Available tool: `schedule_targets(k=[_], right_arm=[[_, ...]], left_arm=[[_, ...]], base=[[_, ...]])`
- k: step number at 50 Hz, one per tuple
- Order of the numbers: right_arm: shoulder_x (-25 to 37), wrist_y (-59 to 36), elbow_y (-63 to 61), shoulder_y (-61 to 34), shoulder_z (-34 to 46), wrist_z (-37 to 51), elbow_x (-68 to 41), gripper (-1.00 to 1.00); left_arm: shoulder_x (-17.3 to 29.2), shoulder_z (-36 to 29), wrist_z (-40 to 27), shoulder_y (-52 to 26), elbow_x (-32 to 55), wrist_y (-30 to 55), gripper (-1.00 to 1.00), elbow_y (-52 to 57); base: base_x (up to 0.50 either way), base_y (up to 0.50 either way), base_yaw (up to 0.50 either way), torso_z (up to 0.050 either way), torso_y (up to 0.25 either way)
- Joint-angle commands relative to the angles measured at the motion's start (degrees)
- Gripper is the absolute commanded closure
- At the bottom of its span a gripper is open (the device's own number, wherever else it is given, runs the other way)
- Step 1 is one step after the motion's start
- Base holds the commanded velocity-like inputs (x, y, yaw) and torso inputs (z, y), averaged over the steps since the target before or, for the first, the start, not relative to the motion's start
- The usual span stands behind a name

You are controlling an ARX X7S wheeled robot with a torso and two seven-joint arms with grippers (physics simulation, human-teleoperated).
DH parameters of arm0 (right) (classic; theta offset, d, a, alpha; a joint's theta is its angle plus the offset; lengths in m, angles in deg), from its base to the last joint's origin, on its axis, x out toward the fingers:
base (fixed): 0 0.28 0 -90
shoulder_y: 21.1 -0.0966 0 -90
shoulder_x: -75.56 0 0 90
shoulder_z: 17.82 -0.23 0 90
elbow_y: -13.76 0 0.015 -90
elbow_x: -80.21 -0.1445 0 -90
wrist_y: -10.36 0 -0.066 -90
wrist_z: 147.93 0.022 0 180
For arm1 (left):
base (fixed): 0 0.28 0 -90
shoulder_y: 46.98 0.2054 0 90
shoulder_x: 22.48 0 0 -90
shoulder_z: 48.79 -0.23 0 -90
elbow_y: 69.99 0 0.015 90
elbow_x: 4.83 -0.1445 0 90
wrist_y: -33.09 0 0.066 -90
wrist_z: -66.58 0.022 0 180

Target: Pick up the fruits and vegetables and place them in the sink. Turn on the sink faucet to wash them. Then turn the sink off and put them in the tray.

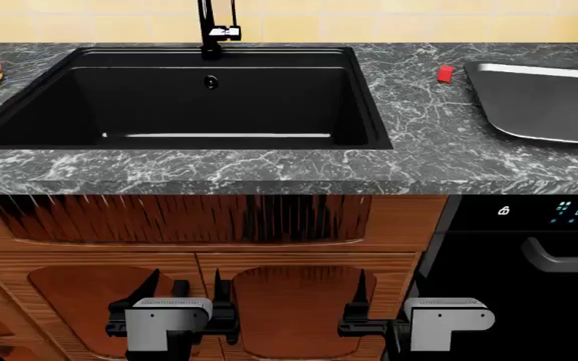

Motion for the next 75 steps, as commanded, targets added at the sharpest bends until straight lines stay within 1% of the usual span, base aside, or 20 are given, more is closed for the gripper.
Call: schedule_targets(k=[1, 5, 11, 16, 20, 24, 27, 32, 36, 40, 46, 52, 60, 63, 68, 75], right_arm=[[0.9, -0.1, -0.2, 0.0, 1.2, 1.1, -0.9, -1.00], [1.9, -1.2, -1.1, -0.2, 2.3, 1.7, -1.6, -1.00], [3.1, -5.4, -5.1, -0.8, 3.2, 2.2, -2.6, -1.00], [4.3, -11.7, -11.4, -1.8, 3.4, 2.2, -3.8, -1.00], [5.3, -18.9, -17.8, -3.6, 2.9, 2.0, -5.8, -1.00], [6.4, -24.9, -23.2, -5.2, 2.4, 1.8, -7.7, -1.00], [7.2, -28.6, -26.4, -6.5, 2.1, 1.9, -8.5, -1.00], [8.9, -36.5, -32.4, -9.4, 1.6, 1.7, -10.5, -1.00], [10.3, -44.9, -38.2, -13.4, 0.9, 1.3, -13.2, -1.00], [11.3, -52.2, -42.7, -17.5, -0.3, 0.6, -16.3, -1.00], [11.6, -59.1, -44.6, -22.3, -3.1, -0.3, -20.3, -1.00], [11.5, -65.2, -46.6, -27.3, -4.9, -0.2, -23.3, -1.00], [11.5, -70.9, -49.2, -32.2, -5.2, -0.4, -26.5, -1.00], [11.7, -72.1, -49.6, -33.3, -4.9, -0.1, -26.9, -1.00], [12.4, -72.2, -49.0, -34.2, -3.8, 0.5, -26.4, -1.00], [13.0, -72.2, -49.2, -34.9, -2.4, 0.7, -26.6, -1.00]], left_arm=[[0.9, -1.1, -0.9, 0.1, 1.0, 0.1, -1.00, 0.2], [1.9, -1.9, -2.2, 0.0, 1.7, 1.7, -1.00, 2.2], [2.9, -2.9, -2.6, -0.6, 3.4, 8.0, -1.00, 8.3], [3.9, -3.3, -3.4, -2.5, 4.4, 17.0, -1.00, 17.7], [5.1, -3.9, -3.4, -6.1, 5.4, 25.7, -1.00, 24.6], [6.3, -4.8, -4.0, -9.6, 4.9, 32.2, -1.00, 29.8], [6.5, -3.1, -3.5, -12.5, 7.8, 38.8, -1.00, 34.3], [8.7, -1.8, -1.8, -16.6, 11.0, 48.1, -1.00, 41.2], [9.5, 1.8, -1.0, -22.3, 15.4, 59.7, -1.00, 47.7], [9.5, 6.7, 0.6, -28.2, 20.1, 69.5, -1.00, 51.3], [9.8, 12.9, 3.0, -33.8, 24.9, 78.8, -1.00, 54.2], [10.9, 16.5, 4.3, -37.5, 27.4, 84.2, -1.00, 55.8], [12.3, 19.5, 4.4, -41.6, 30.1, 89.4, -1.00, 57.3], [13.3, 20.9, 2.3, -42.2, 33.8, 89.9, -1.00, 57.3], [15.5, 23.3, -3.5, -43.1, 42.5, 89.8, -1.00, 56.2], [17.0, 24.9, -8.0, -44.3, 49.1, 89.5, -1.00, 55.3]], base=[[0.00, 0.00, 0.00, 0.000, 0.000], [0.00, 0.00, 0.00, 0.000, 0.000], [0.00, 0.00, 0.00, 0.000, 0.000], [0.00, 0.00, 0.00, 0.000, 0.000], [0.00, 0.00, 0.00, 0.000, 0.000], [0.00, 0.00, 0.00, 0.000, 0.000], [0.00, 0.00, 0.00, 0.000, 0.000], [0.00, 0.00, 0.00, 0.040, -0.001], [0.00, 0.00, 0.00, 0.050, 0.000], [0.00, 0.08, 0.00, 0.050, 0.000], [0.00, 0.50, 0.00, 0.050, 0.000], [0.00, 0.50, 0.00, 0.050, 0.000], [0.00, 0.00, 0.50, 0.050, 0.000], [0.00, 0.00, 0.50, 0.050, 0.000], [-0.02, 0.50, 0.00, 0.050, 0.000], [0.12, 0.51, 0.00, 0.050, 0.000]])
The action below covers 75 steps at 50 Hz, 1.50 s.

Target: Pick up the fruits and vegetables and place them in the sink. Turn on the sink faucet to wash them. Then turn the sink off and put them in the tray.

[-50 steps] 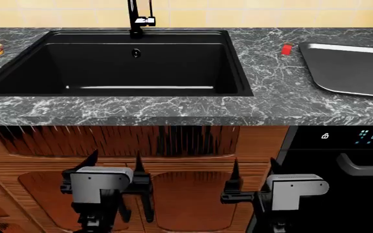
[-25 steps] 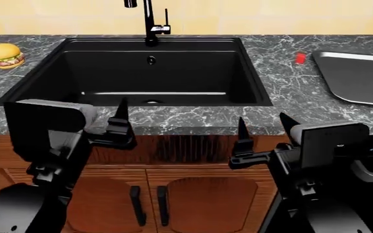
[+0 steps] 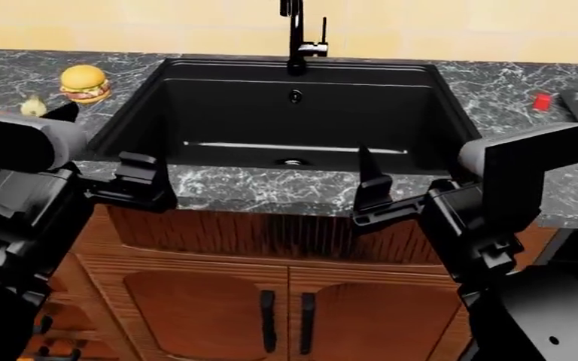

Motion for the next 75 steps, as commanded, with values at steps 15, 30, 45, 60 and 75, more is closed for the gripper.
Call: schedule_targets(k=[15, 30, 45, 60, 75], right_arm=[[1.7, -1.1, -0.6, -2.2, 2.5, -0.1, -1.9, -1.00], [1.3, -3.7, -0.8, -4.9, 3.1, 0.6, -3.4, -1.00], [0.3, -7.3, -1.6, -7.5, 2.4, 0.8, -6.1, -1.00], [0.4, -8.8, -2.8, -7.7, 1.1, 0.7, -8.6, -1.00], [0.9, -11.6, -3.7, -8.3, 1.3, 2.6, -9.6, -1.00]], left_arm=[[5.8, 4.9, -11.8, -3.5, 17.8, 0.4, -1.00, -2.2], [7.3, 6.3, -13.7, -3.1, 20.6, -0.4, -1.00, -2.8], [9.5, 8.7, -18.4, -5.4, 28.2, 1.5, -1.00, -4.0], [12.2, 7.4, -24.8, -6.9, 36.4, -0.2, -1.00, -5.9], [13.6, 7.5, -27.9, -6.7, 40.6, -2.1, -1.00, -6.8]], base=[[0.23, 0.48, 0.00, 0.050, 0.000], [0.29, 0.50, 0.00, 0.050, 0.000], [0.29, 0.51, 0.00, 0.048, 0.000], [0.29, 0.51, 0.00, 0.004, 0.000], [0.02, 0.50, 0.00, 0.000, 0.000]])
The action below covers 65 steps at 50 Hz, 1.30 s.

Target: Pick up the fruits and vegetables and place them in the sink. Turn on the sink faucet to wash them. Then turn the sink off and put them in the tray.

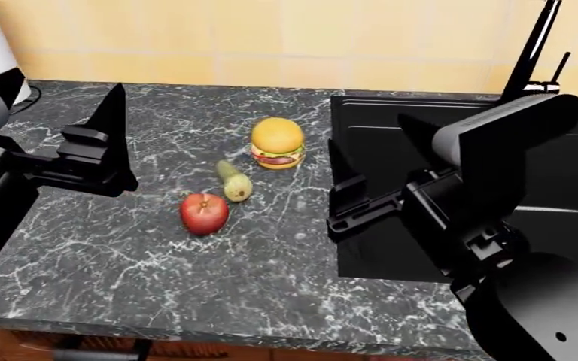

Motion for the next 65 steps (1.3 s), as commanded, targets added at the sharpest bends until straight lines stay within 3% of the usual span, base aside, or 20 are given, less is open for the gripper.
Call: schedule_targets(k=[1, 6, 14, 33, 38, 58, 65], right_arm=[[0.0, -2.5, -0.8, -0.6, -0.6, 1.0, -1.4, -1.00], [-0.1, -3.0, -0.6, -1.2, -1.4, 1.2, -2.1, -1.00], [-0.8, -5.5, -0.9, -3.3, -2.9, 2.1, -3.7, -1.00], [-0.1, -9.7, 2.2, -6.9, -6.8, 5.8, -6.1, -1.00], [1.3, -9.9, 4.5, -7.8, -6.1, 7.2, -6.7, -1.00], [4.0, -6.6, 8.4, -8.6, -2.1, 10.4, -7.6, -1.00], [4.2, -6.0, 8.7, -8.6, -1.8, 10.9, -8.0, -1.00]], left_arm=[[1.2, -0.1, -2.9, -0.2, 3.9, -1.2, -1.00, -0.7], [1.4, -1.2, -2.1, 0.9, 3.2, -2.1, -1.00, -0.3], [3.0, -2.5, -5.0, 0.4, 10.4, -1.4, -1.00, -0.7], [5.2, -9.4, -12.3, -1.3, 20.9, -3.6, -1.00, -2.0], [5.3, -13.6, -12.2, -0.5, 25.2, -3.3, -1.00, -1.1], [0.5, -32.3, -14.5, -4.4, 24.7, -0.4, -1.00, -5.2], [-0.6, -37.2, -13.6, -4.1, 20.8, 0.7, -1.00, -8.5]], base=[[-0.03, 0.50, 0.00, 0.000, 0.000], [0.06, 0.51, 0.00, 0.000, 0.000], [0.27, 0.42, 0.00, 0.000, 0.000], [0.13, 0.00, 0.00, 0.000, 0.000], [0.00, 0.00, 0.00, 0.000, 0.000], [0.00, 0.00, 0.00, 0.000, 0.000], [0.00, 0.00, 0.00, 0.000, 0.000]])
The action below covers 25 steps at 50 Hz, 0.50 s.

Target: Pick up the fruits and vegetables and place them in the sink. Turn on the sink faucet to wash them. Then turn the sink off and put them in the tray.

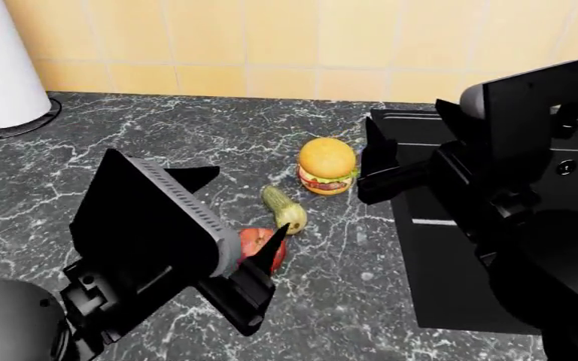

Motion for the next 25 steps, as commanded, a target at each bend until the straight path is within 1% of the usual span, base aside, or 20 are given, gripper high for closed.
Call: schedule_targets(k=[1, 7, 11, 18, 25], right_arm=[[0.8, 1.2, 1.0, 0.0, 1.1, 1.2, -0.6, -1.00], [1.0, 1.6, 1.3, -0.3, 1.3, 1.6, -0.9, -1.00], [1.1, 1.7, 1.4, -0.5, 1.4, 1.9, -1.2, -1.00], [1.2, 2.0, 1.7, -0.8, 1.7, 2.4, -1.5, -1.00], [1.3, 2.5, 2.0, -0.9, 2.1, 2.8, -1.9, -1.00]], left_arm=[[-1.8, -9.3, -0.2, -0.7, -3.1, 1.5, -1.00, -4.3], [-1.8, -12.6, 0.5, -0.1, -5.7, 1.4, -1.00, -5.5], [-1.3, -14.2, 3.3, 0.7, -10.0, 1.1, -1.00, -5.2], [-1.1, -16.8, 4.3, 0.8, -12.2, 0.4, -1.00, -5.9], [-0.4, -19.2, 7.0, 0.6, -17.5, -1.1, -1.00, -7.3]], base=[[0.00, 0.00, 0.00, 0.000, 0.000], [0.00, 0.00, 0.00, 0.000, 0.000], [0.00, 0.00, 0.00, 0.000, 0.000], [0.00, 0.00, 0.00, 0.000, 0.000], [0.00, 0.00, 0.00, 0.000, 0.000]])
